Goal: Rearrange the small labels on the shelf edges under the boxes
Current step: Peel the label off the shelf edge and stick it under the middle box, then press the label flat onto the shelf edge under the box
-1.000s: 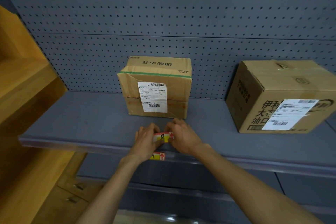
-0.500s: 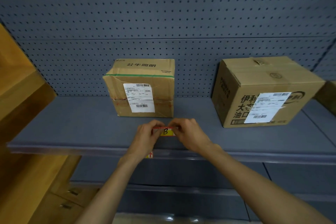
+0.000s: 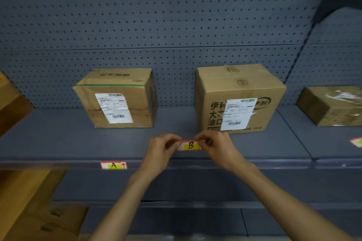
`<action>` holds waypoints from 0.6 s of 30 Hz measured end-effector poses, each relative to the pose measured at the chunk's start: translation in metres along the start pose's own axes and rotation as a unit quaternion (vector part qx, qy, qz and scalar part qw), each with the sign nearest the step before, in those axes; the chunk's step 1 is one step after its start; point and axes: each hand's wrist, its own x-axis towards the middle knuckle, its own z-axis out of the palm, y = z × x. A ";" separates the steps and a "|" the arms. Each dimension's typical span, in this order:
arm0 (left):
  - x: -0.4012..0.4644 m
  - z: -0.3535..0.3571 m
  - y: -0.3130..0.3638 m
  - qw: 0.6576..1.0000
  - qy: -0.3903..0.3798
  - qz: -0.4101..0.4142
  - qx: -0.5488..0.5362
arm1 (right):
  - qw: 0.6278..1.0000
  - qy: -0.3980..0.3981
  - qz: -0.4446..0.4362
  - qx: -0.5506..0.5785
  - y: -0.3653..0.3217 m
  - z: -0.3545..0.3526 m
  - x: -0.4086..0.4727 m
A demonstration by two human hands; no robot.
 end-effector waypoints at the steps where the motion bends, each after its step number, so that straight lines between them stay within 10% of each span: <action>1: 0.000 0.011 0.008 1.000 0.000 0.002 0.000 | 1.000 0.003 0.001 0.000 0.007 -0.009 -0.006; 18: -0.014 0.146 0.087 0.998 -0.022 -0.028 0.052 | 0.999 -0.018 0.037 -0.006 0.108 -0.096 -0.082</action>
